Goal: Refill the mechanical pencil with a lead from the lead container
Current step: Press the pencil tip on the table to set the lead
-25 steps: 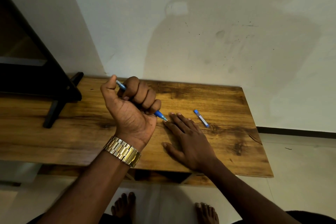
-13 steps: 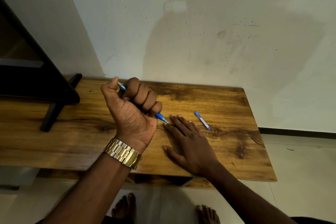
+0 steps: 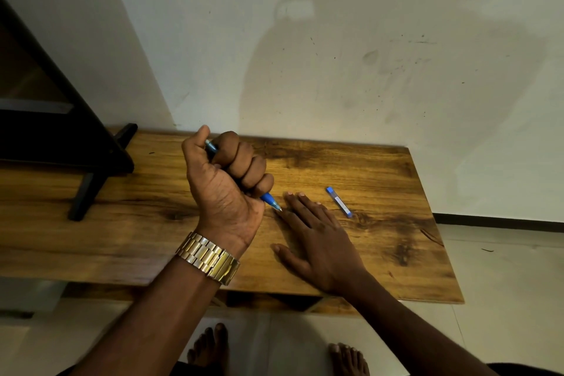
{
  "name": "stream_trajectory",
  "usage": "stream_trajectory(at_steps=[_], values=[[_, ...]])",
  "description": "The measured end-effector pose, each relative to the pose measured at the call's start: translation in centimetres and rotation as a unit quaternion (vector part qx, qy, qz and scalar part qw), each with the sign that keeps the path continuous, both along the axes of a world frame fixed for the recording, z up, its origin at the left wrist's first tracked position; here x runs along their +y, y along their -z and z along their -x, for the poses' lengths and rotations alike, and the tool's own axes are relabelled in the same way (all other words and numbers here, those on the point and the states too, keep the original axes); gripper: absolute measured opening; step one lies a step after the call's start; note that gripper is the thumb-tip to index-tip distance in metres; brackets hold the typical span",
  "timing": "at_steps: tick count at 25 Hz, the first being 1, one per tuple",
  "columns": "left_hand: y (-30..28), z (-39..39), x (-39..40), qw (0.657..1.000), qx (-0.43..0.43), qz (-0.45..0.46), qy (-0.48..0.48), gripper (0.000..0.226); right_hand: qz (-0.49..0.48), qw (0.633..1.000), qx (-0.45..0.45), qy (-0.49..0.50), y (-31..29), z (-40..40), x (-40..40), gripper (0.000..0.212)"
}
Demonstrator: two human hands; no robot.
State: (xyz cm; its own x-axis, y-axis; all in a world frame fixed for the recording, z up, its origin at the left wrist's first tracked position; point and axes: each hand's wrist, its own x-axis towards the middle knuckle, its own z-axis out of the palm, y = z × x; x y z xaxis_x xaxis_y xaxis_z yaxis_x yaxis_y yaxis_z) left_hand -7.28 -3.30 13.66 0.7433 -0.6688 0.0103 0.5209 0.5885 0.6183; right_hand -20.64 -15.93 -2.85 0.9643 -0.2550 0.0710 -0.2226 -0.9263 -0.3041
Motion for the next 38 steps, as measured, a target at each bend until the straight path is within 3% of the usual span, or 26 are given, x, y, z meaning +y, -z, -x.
stream_trajectory(at_steps=[8, 13, 38], values=[[0.23, 0.14, -0.20, 1.000, -0.013, 0.005, 0.006, 0.055, 0.000, 1.000, 0.001, -0.001, -0.24, 0.08, -0.04, 0.075], [0.13, 0.38, -0.24, 1.000, -0.007, -0.002, 0.011, 0.068, -0.005, 1.000, 0.003, -0.002, -0.47, 0.10, -0.04, 0.075], [0.29, 0.14, -0.07, 1.000, 0.001, -0.023, 0.000, 0.058, 0.001, 1.000, 0.011, -0.003, -0.11, 0.01, -0.10, 0.077]])
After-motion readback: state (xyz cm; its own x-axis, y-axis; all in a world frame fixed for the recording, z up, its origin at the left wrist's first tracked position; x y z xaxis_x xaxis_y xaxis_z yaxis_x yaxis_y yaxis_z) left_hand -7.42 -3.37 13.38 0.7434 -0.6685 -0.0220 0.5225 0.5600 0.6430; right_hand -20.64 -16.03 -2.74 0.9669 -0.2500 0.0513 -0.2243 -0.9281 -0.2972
